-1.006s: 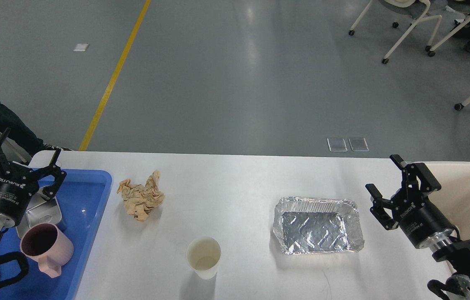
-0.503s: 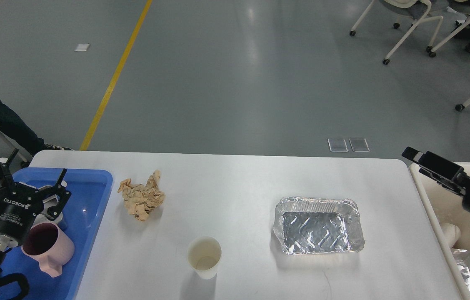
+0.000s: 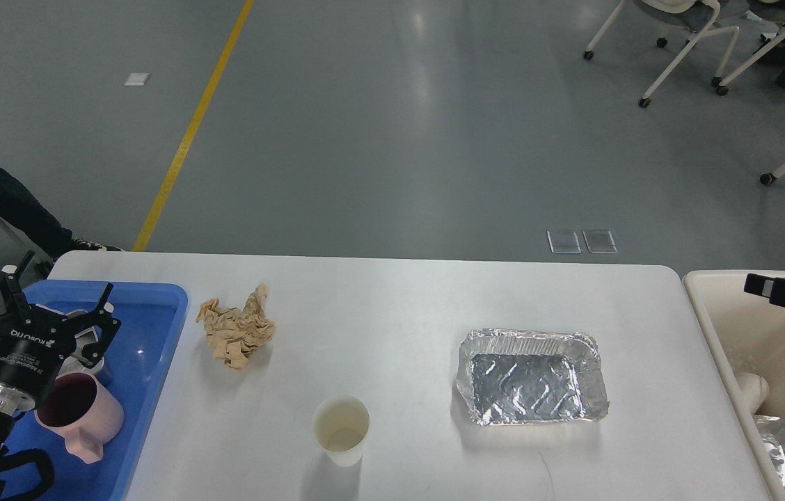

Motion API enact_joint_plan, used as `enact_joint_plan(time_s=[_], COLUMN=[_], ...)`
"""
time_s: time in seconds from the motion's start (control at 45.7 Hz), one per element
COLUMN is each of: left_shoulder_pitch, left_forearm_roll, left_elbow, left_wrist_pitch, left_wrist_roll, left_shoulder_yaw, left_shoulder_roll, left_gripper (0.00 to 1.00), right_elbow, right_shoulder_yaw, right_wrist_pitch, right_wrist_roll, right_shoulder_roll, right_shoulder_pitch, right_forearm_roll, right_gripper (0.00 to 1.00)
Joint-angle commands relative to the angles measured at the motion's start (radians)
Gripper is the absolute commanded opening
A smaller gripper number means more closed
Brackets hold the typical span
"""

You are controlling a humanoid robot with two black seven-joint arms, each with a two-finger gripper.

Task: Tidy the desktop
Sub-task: 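Move the right gripper down to the foil tray's edge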

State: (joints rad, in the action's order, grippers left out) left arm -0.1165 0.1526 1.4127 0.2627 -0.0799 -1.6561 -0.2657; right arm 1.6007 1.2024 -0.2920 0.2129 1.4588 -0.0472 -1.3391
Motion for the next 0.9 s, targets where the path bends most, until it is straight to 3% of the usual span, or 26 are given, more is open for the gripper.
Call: enact_joint_plan(time_s=[0.0,0.153,0.394,0.481,0.875], left_shoulder_pitch=[0.0,0.003,0.011,0.011,0.041], left_forearm_roll=[-0.001,-0.001,-0.001,-0.001,0.001], left_elbow=[0.0,0.0,0.0,0.0,0.0], left_wrist_pitch=[-0.003,-0.005,-0.016,-0.026,-0.057], left_wrist_roll=[-0.001,-0.006,-0.008,-0.006,-0.004], left_shoulder_yaw=[0.001,0.004,0.021,0.021,0.064], left_shoulder_roll=[-0.004,-0.006,-0.004,-0.004,-0.01], left_gripper=[0.97,0.97,0.97,0.97,0.97], right_elbow=[0.007,-0.001,-0.071,-0.129,-0.409], right_shoulder_yaw=[-0.078,-0.142,-0.15,-0.188,-0.826], right_wrist_pitch=[-0.007,-0.006,-0.012,-0.013,-0.01], right_wrist_roll=[0.0,-0.006,-0.055,-0.101,-0.136], right_shoulder_roll=[0.094,0.065,-0.222,-0.32,-0.595], right_shoulder_pitch=[0.001,0.006,0.052,0.107,0.648], right_forearm_roll=[0.0,-0.003,-0.129,-0.23,-0.203], right_gripper=[1.0,1.0,1.0,1.0,1.0])
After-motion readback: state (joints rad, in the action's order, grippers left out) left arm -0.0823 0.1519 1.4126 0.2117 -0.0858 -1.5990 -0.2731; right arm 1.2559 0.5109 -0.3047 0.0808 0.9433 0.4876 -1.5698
